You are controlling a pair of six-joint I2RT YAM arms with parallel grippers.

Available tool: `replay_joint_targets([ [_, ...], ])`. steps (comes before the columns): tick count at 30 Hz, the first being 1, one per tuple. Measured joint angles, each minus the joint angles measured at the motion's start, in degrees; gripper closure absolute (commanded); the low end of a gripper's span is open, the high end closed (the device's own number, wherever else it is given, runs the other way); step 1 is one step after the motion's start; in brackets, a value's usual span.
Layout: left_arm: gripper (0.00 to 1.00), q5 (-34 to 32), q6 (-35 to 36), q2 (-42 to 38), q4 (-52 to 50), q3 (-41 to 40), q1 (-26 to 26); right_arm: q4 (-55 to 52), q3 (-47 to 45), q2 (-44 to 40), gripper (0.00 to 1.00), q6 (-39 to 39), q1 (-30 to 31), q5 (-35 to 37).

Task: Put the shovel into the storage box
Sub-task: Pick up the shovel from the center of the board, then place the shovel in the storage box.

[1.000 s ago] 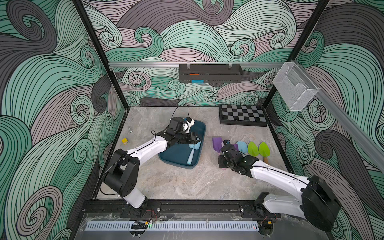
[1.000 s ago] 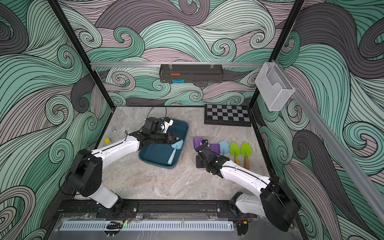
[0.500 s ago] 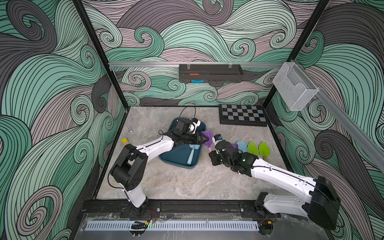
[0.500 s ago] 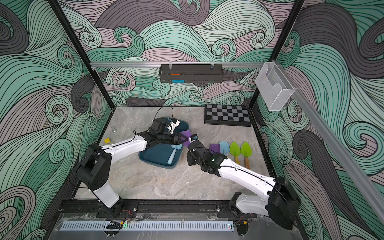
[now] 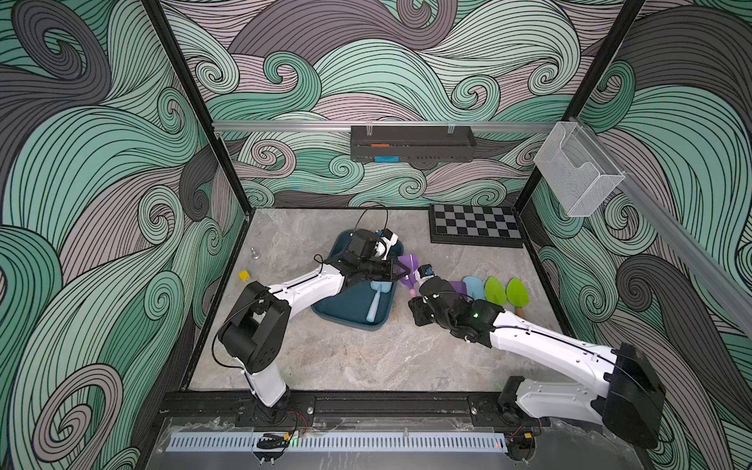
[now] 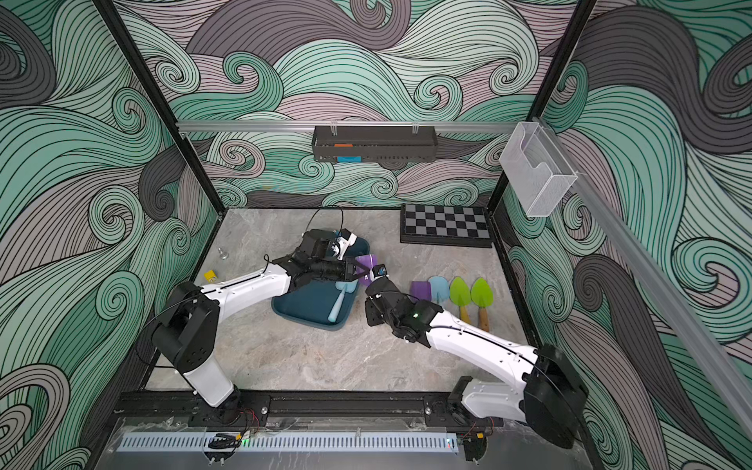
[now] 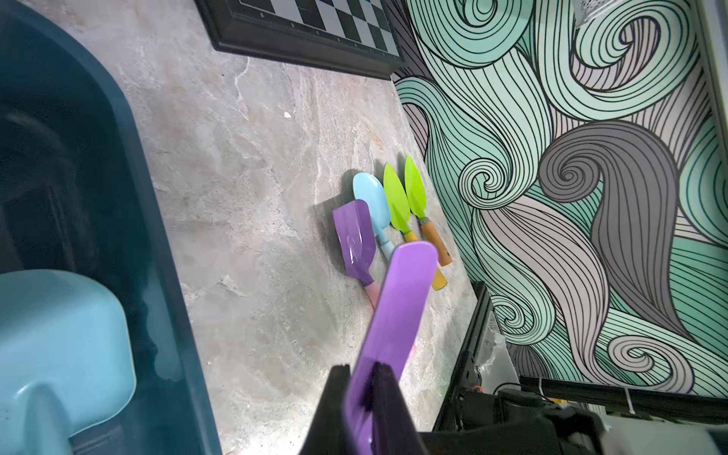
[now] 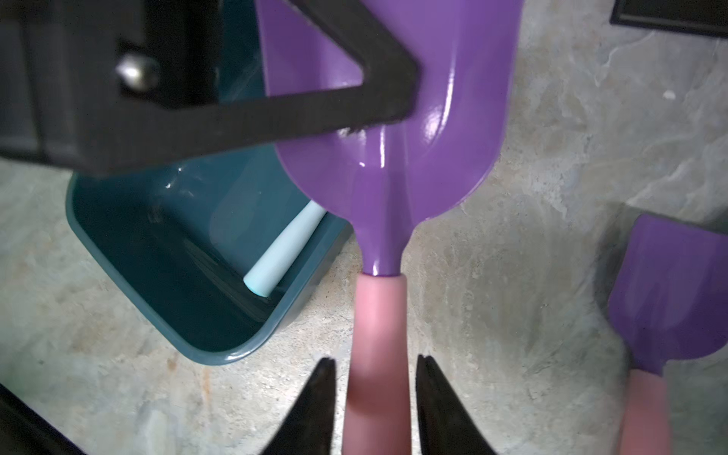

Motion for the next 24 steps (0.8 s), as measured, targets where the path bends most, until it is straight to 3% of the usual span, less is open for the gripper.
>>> replay_joint_targets([
  [2, 1.0, 0.0, 0.7, 0.0, -0.3, 0.1, 0.1, 0.0, 0.0, -0.1, 0.23, -0.4, 0.1, 0.0],
  [7, 1.0, 1.9, 5.9, 0.1, -7.9, 5.2, 2.0, -0.2, -0.2, -3.8, 0.21, -1.6, 0.5, 0.3],
  [11, 1.0, 4.5, 15.6, 1.1, -20.4, 16.7, 6.7, -1.1, -1.4, -9.4, 0.2, -1.8, 0.5, 2.3],
  [15, 1.0, 2.7, 25.9, 1.3, -31.8, 25.0, 12.2, -2.6, -4.1, -12.8, 0.19, -1.7, -1.2, 3.7],
  [19, 1.0, -1.0, 32.9, 2.1, -38.5, 24.9, 15.9, -5.0, -7.4, -13.9, 0.19, -1.3, -4.1, 3.8],
  [24, 1.0, -4.4, 39.5, 7.1, -44.3, 24.9, 16.7, -8.5, -8.3, -14.3, 0.21, -0.1, -8.2, 4.4],
])
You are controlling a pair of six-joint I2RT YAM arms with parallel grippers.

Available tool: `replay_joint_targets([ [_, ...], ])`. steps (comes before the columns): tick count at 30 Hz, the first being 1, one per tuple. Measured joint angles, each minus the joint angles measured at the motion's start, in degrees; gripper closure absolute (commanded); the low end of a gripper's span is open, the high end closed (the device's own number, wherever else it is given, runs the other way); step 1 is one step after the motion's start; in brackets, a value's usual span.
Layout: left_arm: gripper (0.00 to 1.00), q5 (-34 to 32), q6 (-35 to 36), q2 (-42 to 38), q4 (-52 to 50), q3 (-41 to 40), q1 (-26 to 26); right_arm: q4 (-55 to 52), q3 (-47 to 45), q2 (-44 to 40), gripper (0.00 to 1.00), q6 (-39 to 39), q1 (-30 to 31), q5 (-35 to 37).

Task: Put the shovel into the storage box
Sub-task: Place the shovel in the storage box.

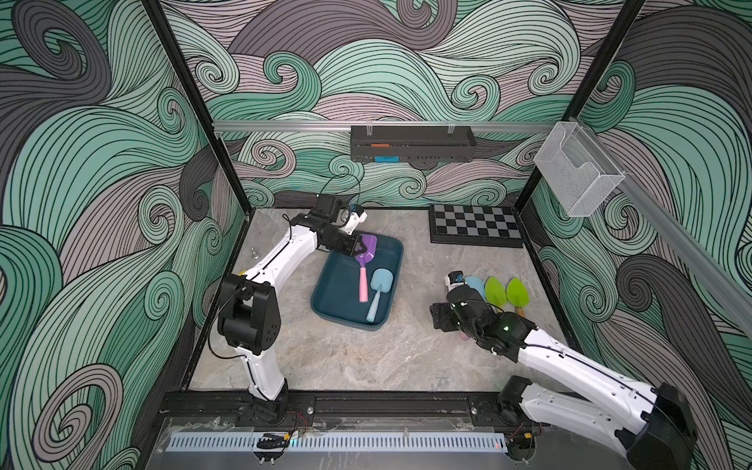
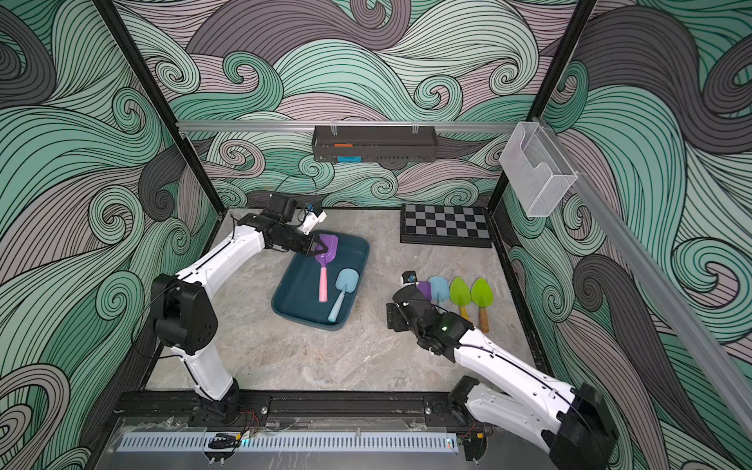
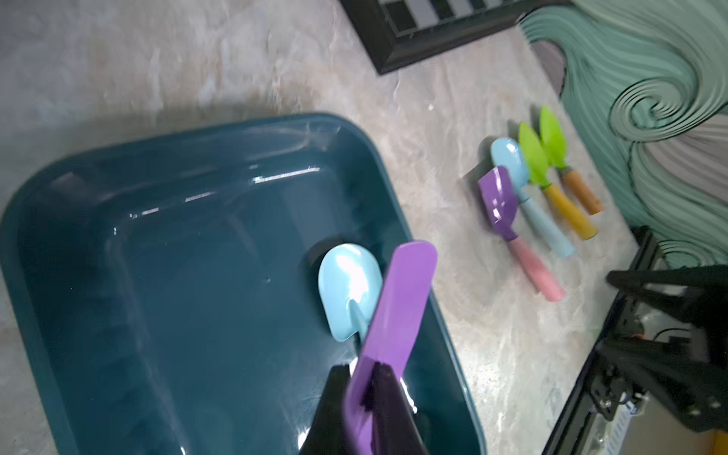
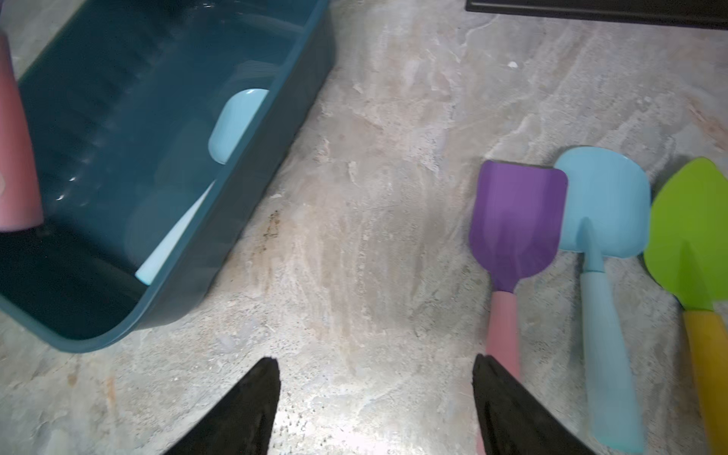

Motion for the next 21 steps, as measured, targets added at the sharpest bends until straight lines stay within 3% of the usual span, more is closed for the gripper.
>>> replay_joint_targets([
  [12, 1.0, -0.5, 5.8, 16.9, -5.9, 9.1, 1.3, -1.7, -1.1, -2.3, 0.22, 0.3, -2.3, -0.2],
  [21, 0.99, 1.1, 5.1, 21.8, -7.0, 9.6, 1.9, -2.0, -1.5, -0.1, 0.23, 0.7, -2.8, -0.9],
])
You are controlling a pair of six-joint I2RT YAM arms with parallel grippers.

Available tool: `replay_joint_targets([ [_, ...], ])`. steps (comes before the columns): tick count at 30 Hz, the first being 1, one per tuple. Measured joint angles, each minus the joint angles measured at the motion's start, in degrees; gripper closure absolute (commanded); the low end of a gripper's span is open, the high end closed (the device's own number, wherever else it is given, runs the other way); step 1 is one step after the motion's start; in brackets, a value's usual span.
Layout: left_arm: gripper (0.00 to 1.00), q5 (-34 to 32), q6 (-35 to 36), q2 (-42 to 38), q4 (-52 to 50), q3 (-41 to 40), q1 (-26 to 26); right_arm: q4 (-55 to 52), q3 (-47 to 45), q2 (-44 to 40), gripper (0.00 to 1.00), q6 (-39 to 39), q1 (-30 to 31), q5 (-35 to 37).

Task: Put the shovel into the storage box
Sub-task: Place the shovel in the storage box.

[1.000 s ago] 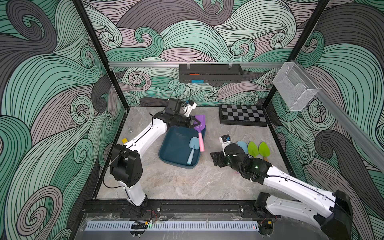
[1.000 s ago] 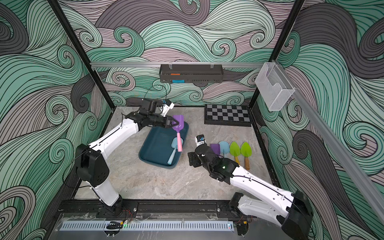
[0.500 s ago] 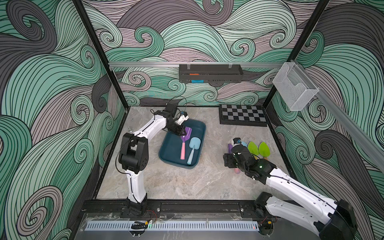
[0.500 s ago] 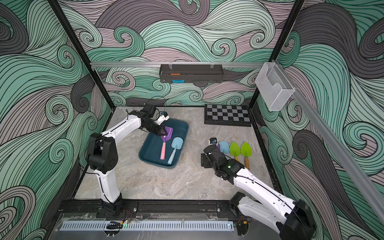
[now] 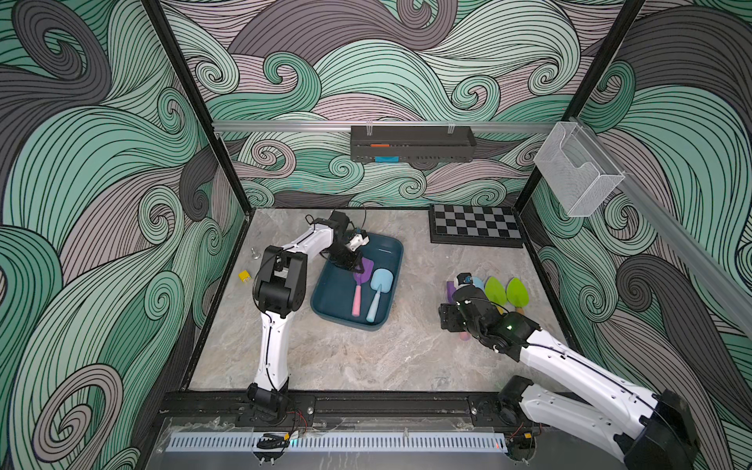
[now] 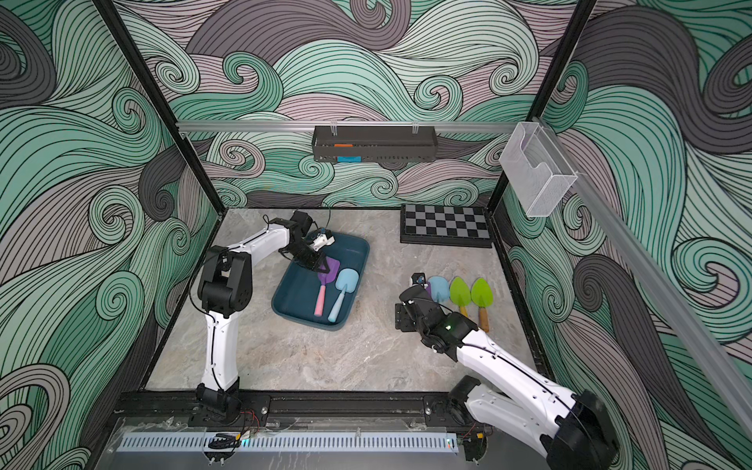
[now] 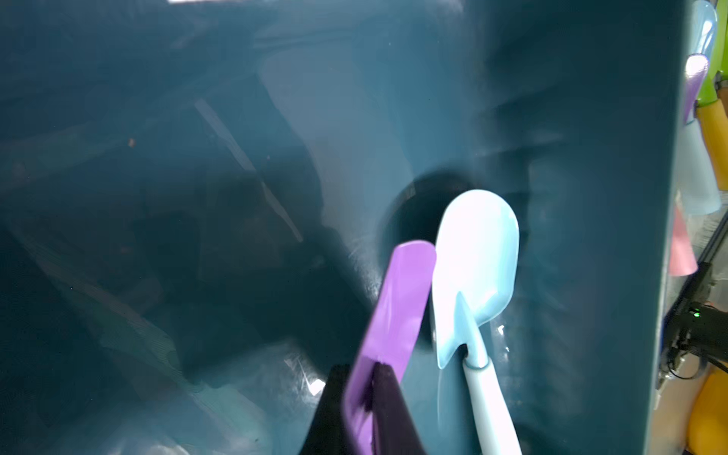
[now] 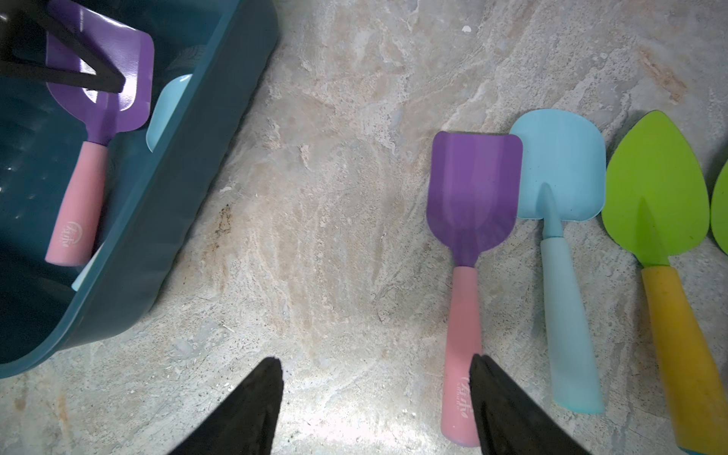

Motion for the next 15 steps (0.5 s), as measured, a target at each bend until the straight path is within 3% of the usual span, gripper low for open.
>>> replay_joint_targets([
  [5, 0.76, -0.1, -0.2, 0.1, 0.1, 0.0, 0.0, 0.1, 0.0, 0.5, 0.23, 0.4, 0.0, -0.1],
  [15, 0.64, -3.3, -2.3, -0.1, 0.2, 0.0, 0.1, 0.6, -0.2, 3.6, 0.24, 1.1, -1.5, -0.1],
])
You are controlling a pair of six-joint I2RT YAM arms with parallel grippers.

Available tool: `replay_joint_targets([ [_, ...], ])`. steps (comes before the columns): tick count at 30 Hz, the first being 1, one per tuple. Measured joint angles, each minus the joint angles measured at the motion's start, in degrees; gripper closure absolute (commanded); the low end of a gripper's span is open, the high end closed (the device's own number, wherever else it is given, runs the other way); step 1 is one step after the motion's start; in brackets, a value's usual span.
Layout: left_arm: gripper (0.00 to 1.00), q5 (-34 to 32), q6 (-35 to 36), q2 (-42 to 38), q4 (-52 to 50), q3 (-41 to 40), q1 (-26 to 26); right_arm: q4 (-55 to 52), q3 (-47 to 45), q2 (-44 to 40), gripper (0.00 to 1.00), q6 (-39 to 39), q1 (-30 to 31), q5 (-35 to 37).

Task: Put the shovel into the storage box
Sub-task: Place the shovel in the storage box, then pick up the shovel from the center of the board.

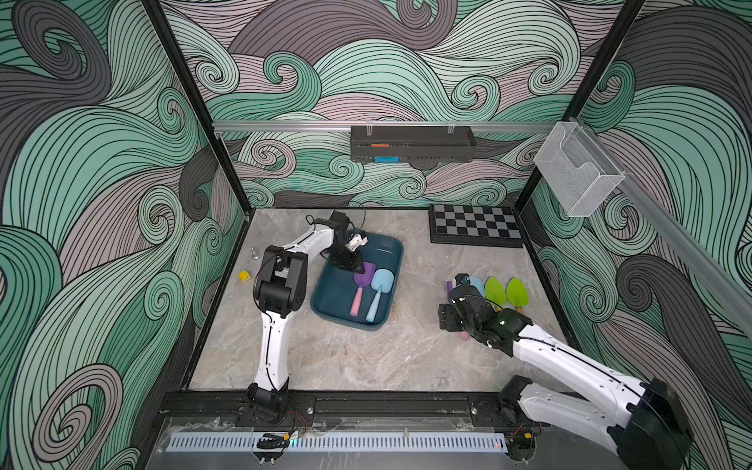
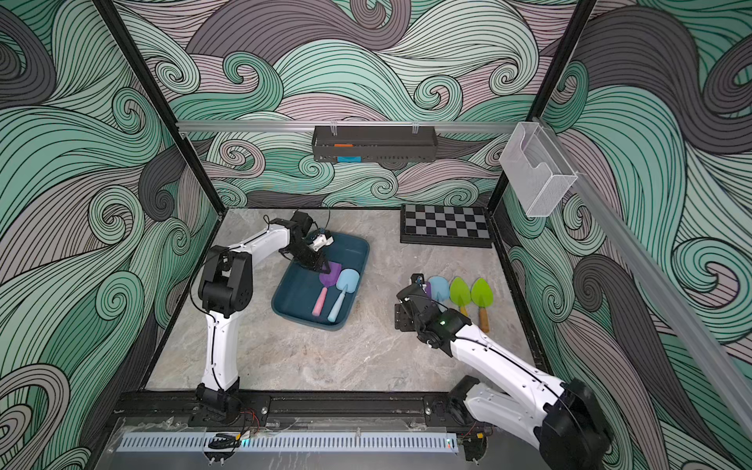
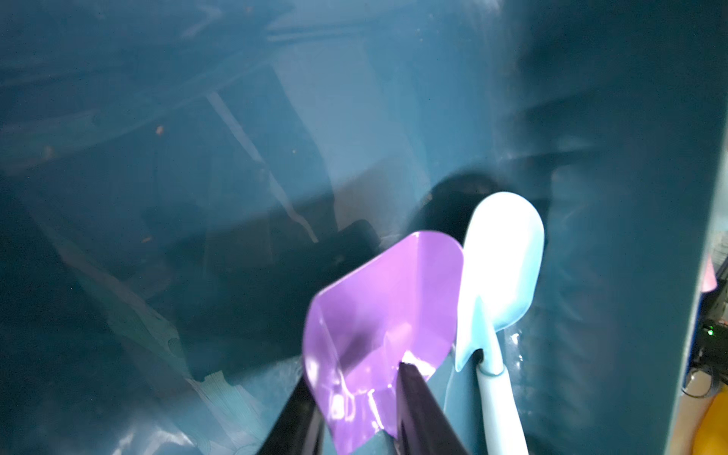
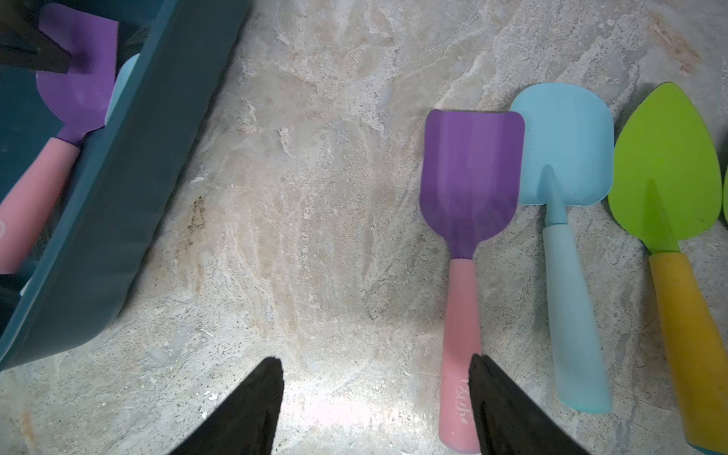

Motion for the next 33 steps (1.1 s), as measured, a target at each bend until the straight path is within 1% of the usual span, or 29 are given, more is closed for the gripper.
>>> replay_joint_targets([
  [2, 0.63, -1.4, -0.5, -0.8, -0.1, 0.0, 0.0, 0.4, -0.4, 0.7, 0.25, 0.3, -1.3, 0.0],
  [5, 0.63, -3.0, -1.7, -4.2, 0.1, -0.3, 0.0, 2.3, -1.7, 2.6, 0.26, 1.0, -4.7, 0.1],
  [8, 0.6, -2.6, -3.2, -11.8, 2.8, -3.8, 0.1, 4.1, -3.4, 5.6, 0.27, 1.8, -9.2, -0.2],
  [9, 0.59, -2.0, -3.8, -14.8, 4.0, -5.4, 0.1, 4.3, -3.8, 6.8, 0.25, 2.3, -10.8, -0.5],
  [11, 0.59, -0.7, -4.6, -20.2, 6.6, -8.0, 0.2, 4.7, -3.9, 8.3, 0.25, 2.9, -12.5, -0.8],
  [14, 0.59, 0.8, -5.9, -25.8, 10.3, -10.8, 0.2, 6.1, -3.9, 9.6, 0.37, 3.5, -14.2, -2.2],
  [16, 0.59, 1.5, -6.6, -27.4, 12.0, -12.1, 0.2, 6.8, -3.8, 11.2, 0.4, 3.8, -15.4, -3.6],
  [21, 0.59, 2.6, -7.7, -28.0, 14.4, -15.9, 0.2, 7.3, -3.6, 14.4, 0.4, 3.9, -16.2, -5.8],
  [23, 0.58, 3.0, -8.0, -28.0, 14.4, -16.5, 0.2, 7.3, -3.1, 15.5, 0.44, 3.8, -16.2, -6.6],
  [25, 0.58, 3.4, -8.3, -28.1, 14.7, -16.5, 0.2, 7.2, -2.2, 17.2, 0.52, 3.5, -16.5, -7.5],
  [30, 0.58, 4.9, -9.5, -30.0, 17.5, -18.8, 0.2, 7.3, 0.3, 21.9, 0.82, 2.6, -16.8, -9.6],
  [33, 0.58, 6.6, -10.3, -31.1, 18.7, -20.0, 0.2, 7.3, 0.7, 22.3, 0.95, 2.3, -16.8, -10.1],
])
